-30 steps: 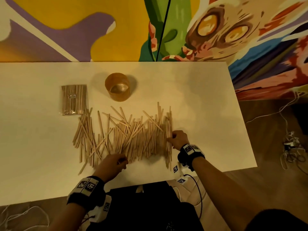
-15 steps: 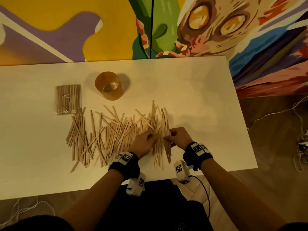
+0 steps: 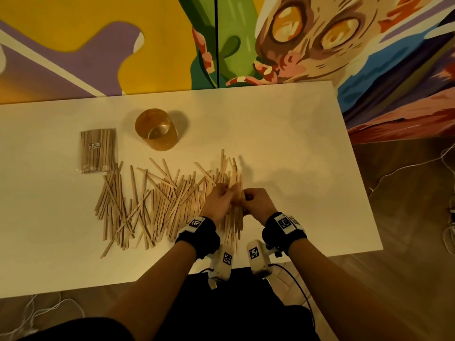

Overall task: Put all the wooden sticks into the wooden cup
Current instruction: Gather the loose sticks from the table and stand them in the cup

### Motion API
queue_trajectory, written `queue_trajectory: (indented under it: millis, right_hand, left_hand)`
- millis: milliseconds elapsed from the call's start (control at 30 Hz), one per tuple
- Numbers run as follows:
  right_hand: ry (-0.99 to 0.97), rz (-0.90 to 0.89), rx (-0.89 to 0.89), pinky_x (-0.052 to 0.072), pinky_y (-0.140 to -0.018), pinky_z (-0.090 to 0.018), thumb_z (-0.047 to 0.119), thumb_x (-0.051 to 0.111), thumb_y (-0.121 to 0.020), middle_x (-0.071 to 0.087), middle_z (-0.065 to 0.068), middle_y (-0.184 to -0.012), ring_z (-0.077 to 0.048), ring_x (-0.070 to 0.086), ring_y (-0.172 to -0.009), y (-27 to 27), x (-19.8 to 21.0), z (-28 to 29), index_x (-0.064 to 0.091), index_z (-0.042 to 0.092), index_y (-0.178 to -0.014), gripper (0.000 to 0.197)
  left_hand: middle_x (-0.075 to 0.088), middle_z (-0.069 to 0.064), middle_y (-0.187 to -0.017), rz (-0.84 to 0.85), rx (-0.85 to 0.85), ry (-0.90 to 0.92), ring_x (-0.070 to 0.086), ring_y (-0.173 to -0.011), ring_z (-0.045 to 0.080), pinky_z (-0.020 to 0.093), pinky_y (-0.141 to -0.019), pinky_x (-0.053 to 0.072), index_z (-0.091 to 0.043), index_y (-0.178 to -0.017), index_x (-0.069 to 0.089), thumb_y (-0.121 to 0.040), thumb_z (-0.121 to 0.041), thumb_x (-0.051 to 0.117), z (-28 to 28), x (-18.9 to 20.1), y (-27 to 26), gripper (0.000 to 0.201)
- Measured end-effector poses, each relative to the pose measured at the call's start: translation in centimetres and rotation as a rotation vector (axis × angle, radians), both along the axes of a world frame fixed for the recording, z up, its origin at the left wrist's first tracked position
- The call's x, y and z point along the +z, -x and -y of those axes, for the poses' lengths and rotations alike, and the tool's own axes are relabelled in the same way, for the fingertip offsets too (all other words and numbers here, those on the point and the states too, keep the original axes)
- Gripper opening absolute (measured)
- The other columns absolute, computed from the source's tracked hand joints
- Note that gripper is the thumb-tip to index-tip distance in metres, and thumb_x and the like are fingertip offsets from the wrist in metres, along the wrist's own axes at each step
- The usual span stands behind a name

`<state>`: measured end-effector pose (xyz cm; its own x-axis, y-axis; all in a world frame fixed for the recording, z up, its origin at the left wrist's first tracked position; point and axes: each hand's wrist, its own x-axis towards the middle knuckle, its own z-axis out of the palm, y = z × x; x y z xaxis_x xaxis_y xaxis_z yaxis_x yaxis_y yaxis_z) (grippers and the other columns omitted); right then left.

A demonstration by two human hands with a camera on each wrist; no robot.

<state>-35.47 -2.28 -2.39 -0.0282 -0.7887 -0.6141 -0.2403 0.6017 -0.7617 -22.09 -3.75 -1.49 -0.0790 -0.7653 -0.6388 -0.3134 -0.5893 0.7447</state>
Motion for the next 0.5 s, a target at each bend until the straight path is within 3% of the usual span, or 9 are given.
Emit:
queue_trajectory:
  millis: [67, 133, 200, 233, 333, 400, 500]
  right_hand:
    - [0.019, -0.061, 0.064, 0.06, -0.064, -0.039, 0.009, 0.066, -0.084, 0.07, -0.018, -0.072, -0.031, 0.07, -0.065, -0.5, 0.5, 0.3, 0.071, 0.001, -0.081, 0.01]
    - [0.017, -0.177, 0.139, 0.057, -0.06, -0.03, 0.002, 0.058, -0.081, 0.07, -0.016, -0.068, -0.029, 0.071, -0.064, -1.1, 0.9, 0.7, 0.07, 0.003, -0.075, 0.013]
    - [0.019, -0.256, 0.176, 0.054, -0.057, -0.023, 0.002, 0.055, -0.082, 0.071, -0.016, -0.067, -0.026, 0.072, -0.062, -1.5, 1.5, 1.2, 0.071, 0.0, -0.075, 0.017]
    - [0.019, -0.253, 0.181, 0.056, -0.058, -0.025, 0.002, 0.055, -0.082, 0.071, -0.016, -0.067, -0.026, 0.072, -0.062, -1.7, 1.7, 1.3, 0.071, -0.001, -0.077, 0.017]
    - [0.03, -0.229, 0.248, 0.059, -0.063, -0.032, 0.001, 0.056, -0.08, 0.072, -0.018, -0.069, -0.028, 0.072, -0.062, -2.2, 2.4, 1.5, 0.072, -0.004, -0.076, 0.017]
    - [0.036, -0.24, 0.308, 0.059, -0.066, -0.033, 0.003, 0.055, -0.08, 0.072, -0.02, -0.07, -0.028, 0.072, -0.063, -2.2, 2.6, 1.6, 0.072, -0.005, -0.074, 0.02]
    - [0.056, -0.234, 0.344, 0.058, -0.069, -0.031, 0.006, 0.055, -0.08, 0.072, -0.018, -0.069, -0.026, 0.071, -0.063, -2.1, 2.9, 1.6, 0.072, -0.004, -0.073, 0.021]
  left_hand:
    - [0.065, 0.004, -0.107, -0.006, -0.058, -0.025, 0.063, -0.097, 0.024, 0.044, -0.087, 0.053, -0.017, -0.11, 0.055, -0.09, -0.053, 0.055, 0.3, 0.1, 0.6, 0.041]
    - [0.065, 0.011, -0.096, 0.007, -0.085, -0.032, 0.064, -0.089, 0.031, 0.045, -0.082, 0.054, -0.009, -0.097, 0.054, -0.09, -0.05, 0.054, 0.7, -0.1, 1.2, 0.041]
    - [0.066, 0.018, -0.096, -0.014, -0.075, -0.049, 0.065, -0.086, 0.035, 0.05, -0.084, 0.054, -0.008, -0.094, 0.055, -0.091, -0.049, 0.052, 1.1, -0.5, 1.5, 0.042]
    - [0.066, 0.019, -0.096, -0.019, -0.068, -0.047, 0.064, -0.083, 0.035, 0.051, -0.083, 0.053, -0.01, -0.092, 0.055, -0.093, -0.048, 0.049, 1.3, -0.5, 1.6, 0.038]
    - [0.063, 0.017, -0.095, 0.027, -0.022, -0.042, 0.059, -0.082, 0.031, 0.044, -0.077, 0.048, -0.012, -0.086, 0.053, -0.1, -0.038, 0.042, 1.6, -0.6, 1.3, 0.031]
    - [0.06, 0.015, -0.093, 0.079, -0.054, -0.023, 0.056, -0.082, 0.029, 0.034, -0.067, 0.042, -0.006, -0.091, 0.052, -0.102, -0.032, 0.039, 1.8, -0.1, 1.0, 0.031]
    - [0.059, 0.011, -0.087, 0.059, -0.072, -0.028, 0.056, -0.073, 0.025, 0.031, -0.059, 0.042, -0.005, -0.094, 0.053, -0.102, -0.03, 0.039, 1.9, 0.0, 0.5, 0.029]
